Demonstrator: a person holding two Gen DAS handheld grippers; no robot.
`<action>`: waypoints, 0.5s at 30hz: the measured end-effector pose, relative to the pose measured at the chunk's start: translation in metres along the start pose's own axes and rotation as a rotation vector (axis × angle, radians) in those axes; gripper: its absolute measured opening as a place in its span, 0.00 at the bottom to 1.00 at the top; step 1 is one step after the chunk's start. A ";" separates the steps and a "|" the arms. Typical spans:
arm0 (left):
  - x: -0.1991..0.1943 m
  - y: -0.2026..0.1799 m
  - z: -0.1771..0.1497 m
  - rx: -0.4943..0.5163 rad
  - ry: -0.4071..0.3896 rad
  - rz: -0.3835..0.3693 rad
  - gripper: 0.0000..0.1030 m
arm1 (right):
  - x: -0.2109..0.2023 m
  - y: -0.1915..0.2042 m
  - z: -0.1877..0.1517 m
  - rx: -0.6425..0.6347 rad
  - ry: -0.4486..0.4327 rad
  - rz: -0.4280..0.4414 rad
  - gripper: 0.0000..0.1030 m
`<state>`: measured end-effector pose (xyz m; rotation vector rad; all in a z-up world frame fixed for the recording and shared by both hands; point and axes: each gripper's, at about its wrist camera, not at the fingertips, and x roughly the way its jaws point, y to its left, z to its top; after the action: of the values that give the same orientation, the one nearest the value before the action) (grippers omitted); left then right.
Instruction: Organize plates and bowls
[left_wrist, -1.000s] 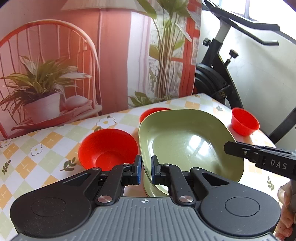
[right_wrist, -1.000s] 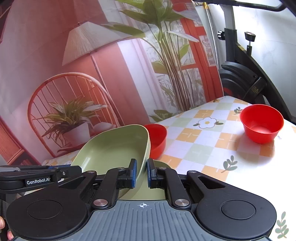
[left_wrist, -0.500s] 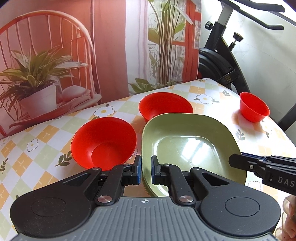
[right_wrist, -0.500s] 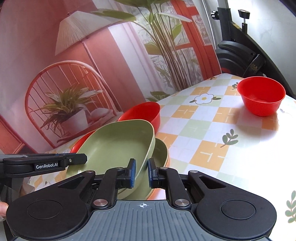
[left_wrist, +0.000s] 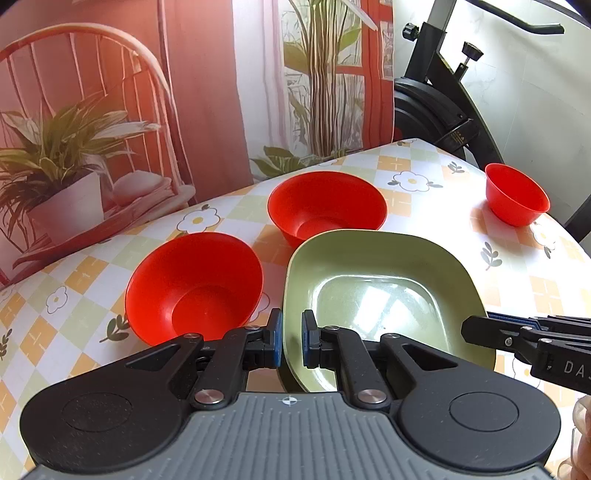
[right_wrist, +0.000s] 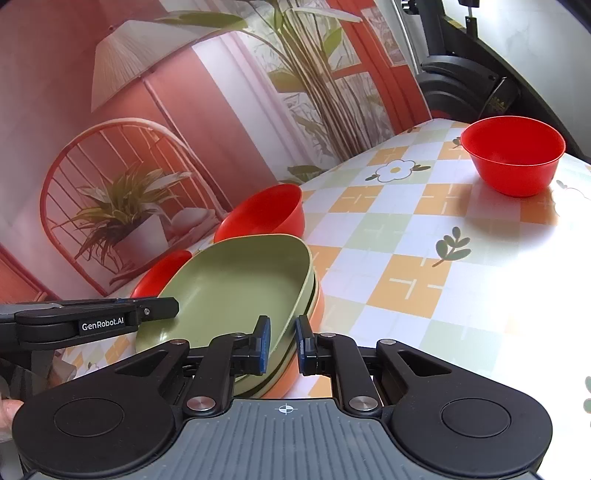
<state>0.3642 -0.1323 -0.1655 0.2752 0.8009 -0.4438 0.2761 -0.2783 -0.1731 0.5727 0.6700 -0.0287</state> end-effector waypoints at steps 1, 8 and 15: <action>0.001 0.001 -0.001 0.001 0.003 0.001 0.11 | 0.001 0.000 0.000 0.001 0.001 0.002 0.13; 0.005 0.000 -0.003 0.018 0.006 0.015 0.11 | 0.003 0.003 -0.001 -0.033 -0.006 -0.003 0.13; 0.007 0.000 -0.006 0.026 0.007 0.018 0.11 | 0.003 0.008 -0.002 -0.068 -0.006 -0.017 0.13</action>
<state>0.3645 -0.1317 -0.1743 0.3083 0.7994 -0.4373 0.2790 -0.2705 -0.1720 0.5008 0.6675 -0.0238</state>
